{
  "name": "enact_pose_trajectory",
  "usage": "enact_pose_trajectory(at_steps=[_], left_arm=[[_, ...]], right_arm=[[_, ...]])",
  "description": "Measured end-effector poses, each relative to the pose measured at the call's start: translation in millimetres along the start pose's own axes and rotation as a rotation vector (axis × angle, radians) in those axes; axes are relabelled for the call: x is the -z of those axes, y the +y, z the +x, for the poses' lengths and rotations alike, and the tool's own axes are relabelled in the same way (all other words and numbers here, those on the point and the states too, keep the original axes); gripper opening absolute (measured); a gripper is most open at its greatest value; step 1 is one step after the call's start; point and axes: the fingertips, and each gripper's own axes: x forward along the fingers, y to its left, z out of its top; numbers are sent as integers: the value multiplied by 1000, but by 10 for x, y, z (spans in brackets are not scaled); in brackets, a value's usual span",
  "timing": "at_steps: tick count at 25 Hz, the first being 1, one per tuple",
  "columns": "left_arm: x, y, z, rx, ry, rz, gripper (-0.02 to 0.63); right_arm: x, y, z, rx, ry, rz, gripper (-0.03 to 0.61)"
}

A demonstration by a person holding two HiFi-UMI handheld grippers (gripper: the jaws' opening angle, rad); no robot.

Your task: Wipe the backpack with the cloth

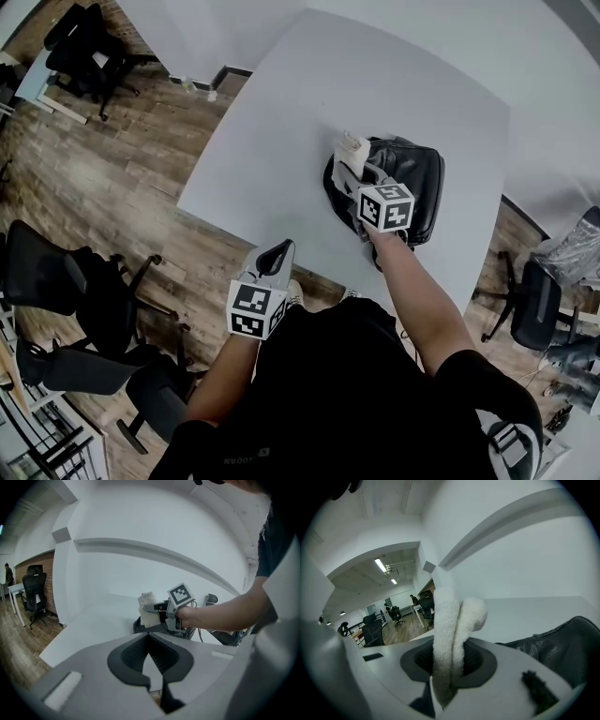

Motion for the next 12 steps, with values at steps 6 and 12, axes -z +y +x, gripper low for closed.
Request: enact_pose_trajectory(at_steps=[6,12], left_arm=[[-2,-50,10,19,-2,7,6],[-48,-189,115,60,0,29,6]], right_arm=[[51,-18,-103,11,9,6,86],[37,-123,-301,38,0,15,86]])
